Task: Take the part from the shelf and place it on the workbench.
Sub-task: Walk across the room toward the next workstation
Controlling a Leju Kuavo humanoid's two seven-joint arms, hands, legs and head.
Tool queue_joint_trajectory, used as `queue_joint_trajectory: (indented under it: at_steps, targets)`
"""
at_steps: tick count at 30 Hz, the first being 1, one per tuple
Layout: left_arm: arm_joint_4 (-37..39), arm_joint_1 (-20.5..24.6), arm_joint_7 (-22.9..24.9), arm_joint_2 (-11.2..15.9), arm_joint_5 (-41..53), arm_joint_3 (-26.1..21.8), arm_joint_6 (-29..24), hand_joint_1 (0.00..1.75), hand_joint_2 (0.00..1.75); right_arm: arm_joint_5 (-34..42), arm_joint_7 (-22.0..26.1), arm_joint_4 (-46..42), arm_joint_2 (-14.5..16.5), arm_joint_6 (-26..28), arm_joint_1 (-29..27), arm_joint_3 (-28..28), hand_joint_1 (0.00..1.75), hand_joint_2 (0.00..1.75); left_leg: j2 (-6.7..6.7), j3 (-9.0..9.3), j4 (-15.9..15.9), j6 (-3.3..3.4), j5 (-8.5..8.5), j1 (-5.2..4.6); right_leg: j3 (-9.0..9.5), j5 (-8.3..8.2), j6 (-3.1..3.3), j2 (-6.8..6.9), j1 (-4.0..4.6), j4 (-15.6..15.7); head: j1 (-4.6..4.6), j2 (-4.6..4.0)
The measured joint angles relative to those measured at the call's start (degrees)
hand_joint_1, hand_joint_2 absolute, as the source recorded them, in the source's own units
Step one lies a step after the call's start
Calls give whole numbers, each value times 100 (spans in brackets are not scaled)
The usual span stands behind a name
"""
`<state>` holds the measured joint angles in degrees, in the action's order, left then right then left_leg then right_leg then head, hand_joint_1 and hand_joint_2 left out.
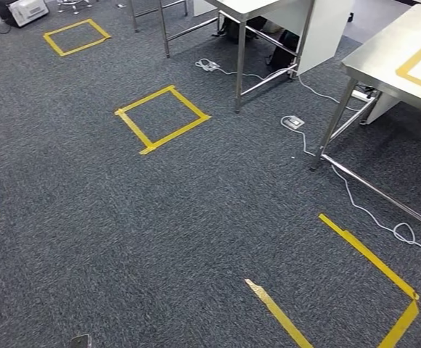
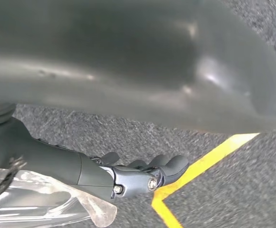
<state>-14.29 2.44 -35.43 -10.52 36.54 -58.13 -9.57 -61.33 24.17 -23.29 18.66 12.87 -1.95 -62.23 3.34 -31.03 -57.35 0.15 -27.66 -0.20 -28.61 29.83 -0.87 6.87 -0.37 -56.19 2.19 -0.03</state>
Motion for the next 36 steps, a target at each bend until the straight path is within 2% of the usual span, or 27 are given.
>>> queue_joint_trajectory:
  at_steps: [2,4,5,7,8,9,10,11,13,14,15,17,18,20,21,22,23,24,25,26,27,29,31,32,33,34,36]
  targets:
    - [0,-19,0,7,0,-21,5,0,0,-25,4,-7,9,-14,14,-22,0,0,-99,-39,17,66,39,2,4,-6,-58,69,-7,6,2,-1]
    - [0,-19,0,10,1,-37,12,0,0,-42,6,-14,14,-22,24,-38,0,0,-197,-72,55,154,98,24,-62,157,-117,-99,-22,-127,-6,0]
    - [0,-9,0,9,1,-39,14,0,0,-48,8,-19,14,-24,26,-49,0,0,-253,-97,71,195,129,36,-157,340,-135,-267,-28,-348,-14,0]
    - [0,12,-1,7,7,-43,15,0,0,-74,15,-27,14,-29,20,-80,0,0,-382,-180,71,240,175,26,-447,774,-136,-576,-30,-1077,-20,0]
    - [0,16,-1,5,12,-48,15,0,0,-91,20,-31,14,-32,14,-99,0,0,-458,-219,70,246,198,17,-572,901,-128,-637,-27,-1398,-20,-1]
    - [0,14,-2,3,19,-57,15,0,0,-110,25,-34,14,-34,9,-122,0,0,-537,-252,69,245,224,6,-620,915,-114,-665,-23,-1552,-18,0]
    - [0,10,-2,2,26,-69,15,0,0,-124,29,-36,14,-37,8,-143,0,0,-616,-277,67,238,250,-2,-562,816,-98,-681,-21,-1480,-18,0]
    - [0,7,-3,1,33,-80,15,0,0,-138,32,-37,14,-39,8,-160,0,0,-700,-296,66,222,276,-7,-389,630,-77,-718,-21,-1179,-16,0]
    - [0,11,-5,-6,51,-96,15,0,0,-174,38,-47,15,-48,14,-188,0,0,-857,-332,60,179,327,-12,88,318,-34,-958,-26,-354,-15,0]
    - [0,16,-8,-9,61,-101,15,0,0,-197,43,-55,18,-54,17,-201,0,0,-930,-350,56,149,355,-15,248,243,-26,-1077,-30,-61,-14,-1]
    - [0,19,-9,-13,73,-108,15,0,0,-222,47,-64,23,-61,19,-214,0,0,-993,-369,49,119,383,-15,319,237,-21,-1159,-29,86,-12,0]
    - [0,4,-12,-16,102,-125,14,0,0,-272,52,-91,44,-80,19,-237,0,0,-1124,-401,54,47,435,-9,299,232,2,-1087,-26,128,-11,0]
    - [0,-9,-13,-17,113,-132,12,0,0,-295,52,-110,58,-92,22,-249,0,0,-1090,-424,28,23,424,-7,294,220,37,-1009,-28,145,-8,0]
    - [0,-23,-16,-18,122,-138,9,0,0,-328,52,-146,80,-117,14,-275,0,0,-802,-562,-283,-26,186,-5,294,183,120,-824,-38,174,29,0]
    - [0,-17,-17,-20,121,-139,8,0,0,-338,52,-161,82,-126,1,-292,0,0,-603,-692,-616,-50,-37,2,293,177,145,-722,-28,177,49,-1]
    - [0,-10,-17,-21,121,-140,9,0,0,-347,52,-173,83,-133,-16,-311,0,0,-479,-844,-1018,-84,-271,17,288,178,161,-615,-18,175,66,-1]
    - [0,-5,-17,-21,121,-140,11,0,0,-352,51,-184,84,-137,-29,-328,0,0,-423,-966,-1371,-113,-438,36,286,182,165,-507,-9,173,70,-1]
    - [0,-9,-17,-20,121,-142,13,0,0,-359,51,-192,84,-140,-33,-340,0,0,-396,-1012,-1578,-136,-498,55,286,188,162,-405,-4,170,69,-1]
    - [0,-18,-17,-20,122,-145,15,0,0,-366,51,-199,85,-142,-28,-348,0,0,-374,-954,-1567,-149,-441,69,290,197,155,-314,-2,168,71,0]
    - [0,-27,-17,-19,122,-150,17,0,0,-373,52,-205,86,-144,-20,-349,0,0,-338,-790,-1334,-151,-292,77,305,211,140,-234,-1,168,72,0]
    - [0,-32,-18,-18,123,-157,17,0,0,-380,52,-211,89,-145,-13,-350,0,0,-255,-556,-959,-142,-111,78,331,234,117,-158,0,168,73,0]
    - [0,-26,-21,-17,126,-171,17,0,0,-386,52,-216,95,-149,-10,-352,0,0,1,-158,-306,-79,68,29,380,286,59,-21,19,164,67,1]
    - [0,-22,-25,-16,130,-180,17,0,0,-387,53,-221,97,-150,-4,-354,0,0,110,-53,-89,14,23,-29,430,323,5,108,42,157,58,0]
    - [0,-26,-26,-15,131,-185,17,0,0,-387,54,-224,97,-150,6,-354,0,0,54,-71,-61,58,17,-34,460,335,-22,176,46,158,58,0]
    - [0,-32,-27,-15,132,-188,19,0,0,-389,55,-228,97,-150,18,-354,0,0,-14,-75,-27,91,12,-25,465,364,-48,165,41,136,61,0]
    - [0,-36,-30,-15,133,-192,21,0,0,-391,58,-230,96,-151,27,-354,0,0,-79,-76,-3,119,21,-13,441,414,-73,55,31,74,50,1]
    - [0,-20,-39,-18,139,-205,25,0,0,-398,68,-234,95,-152,30,-363,0,0,-216,-72,38,170,47,10,158,675,-110,-375,0,-438,26,0]
